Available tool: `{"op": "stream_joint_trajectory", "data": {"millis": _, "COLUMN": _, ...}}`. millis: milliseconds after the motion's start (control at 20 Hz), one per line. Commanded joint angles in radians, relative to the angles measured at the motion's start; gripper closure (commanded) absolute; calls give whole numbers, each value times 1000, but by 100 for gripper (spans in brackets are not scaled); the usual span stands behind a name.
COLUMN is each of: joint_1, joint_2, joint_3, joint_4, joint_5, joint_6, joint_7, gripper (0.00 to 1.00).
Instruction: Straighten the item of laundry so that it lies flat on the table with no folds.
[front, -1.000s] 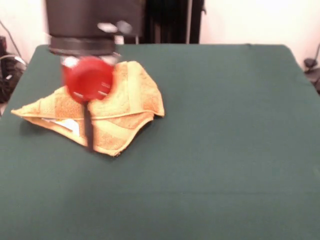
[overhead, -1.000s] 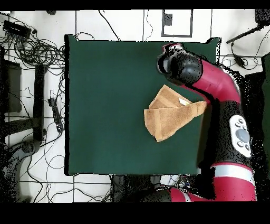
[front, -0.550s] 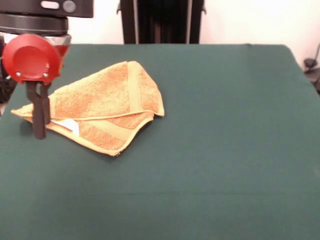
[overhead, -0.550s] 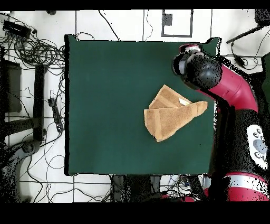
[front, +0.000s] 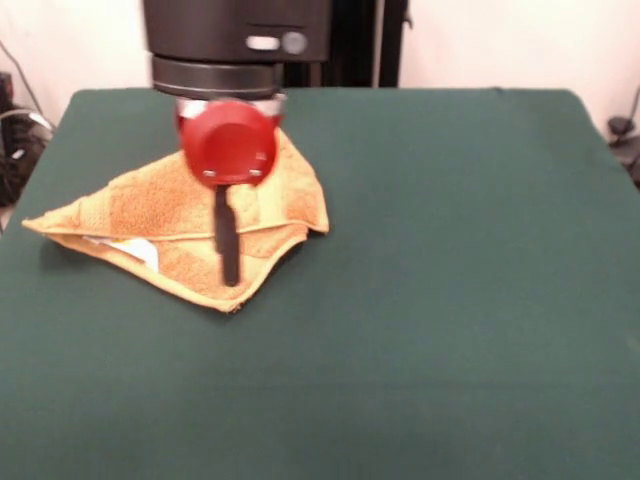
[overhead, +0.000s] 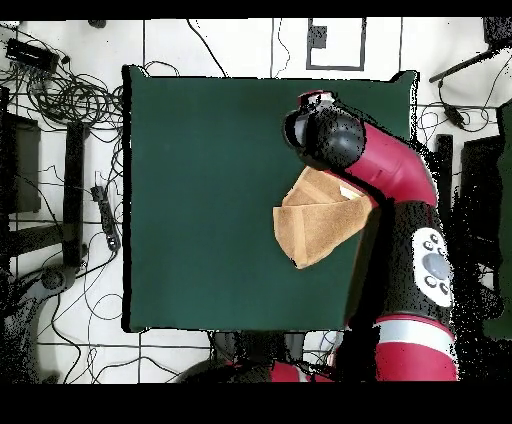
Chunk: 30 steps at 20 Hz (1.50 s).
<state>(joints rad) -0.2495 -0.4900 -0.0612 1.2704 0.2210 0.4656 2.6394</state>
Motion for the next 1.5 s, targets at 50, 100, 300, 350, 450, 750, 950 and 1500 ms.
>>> {"op": "stream_joint_trajectory", "data": {"millis": 50, "joint_1": 44, "joint_2": 48, "joint_3": 0, "joint_4": 171, "joint_5": 80, "joint_6": 0, "joint_7": 253, "gripper": 0}}
{"op": "stream_joint_trajectory", "data": {"millis": 100, "joint_1": 43, "joint_2": 48, "joint_3": -1, "joint_4": 172, "joint_5": 84, "joint_6": 0, "joint_7": 243, "gripper": 0}}
{"op": "stream_joint_trajectory", "data": {"millis": 300, "joint_1": 38, "joint_2": 51, "joint_3": -12, "joint_4": 168, "joint_5": 88, "joint_6": 8, "joint_7": 212, "gripper": 0}}
{"op": "stream_joint_trajectory", "data": {"millis": 350, "joint_1": 36, "joint_2": 50, "joint_3": -12, "joint_4": 168, "joint_5": 88, "joint_6": 9, "joint_7": 206, "gripper": 0}}
{"op": "stream_joint_trajectory", "data": {"millis": 450, "joint_1": 33, "joint_2": 48, "joint_3": -12, "joint_4": 170, "joint_5": 89, "joint_6": 12, "joint_7": 197, "gripper": 0}}
{"op": "stream_joint_trajectory", "data": {"millis": 750, "joint_1": 31, "joint_2": 41, "joint_3": -13, "joint_4": 175, "joint_5": 97, "joint_6": 19, "joint_7": 186, "gripper": 0}}
{"op": "stream_joint_trajectory", "data": {"millis": 950, "joint_1": 29, "joint_2": 46, "joint_3": -13, "joint_4": 180, "joint_5": 101, "joint_6": 9, "joint_7": 181, "gripper": 0}}
{"op": "stream_joint_trajectory", "data": {"millis": 1500, "joint_1": 31, "joint_2": 104, "joint_3": 6, "joint_4": 172, "joint_5": 127, "joint_6": -84, "joint_7": 199, "gripper": 0}}
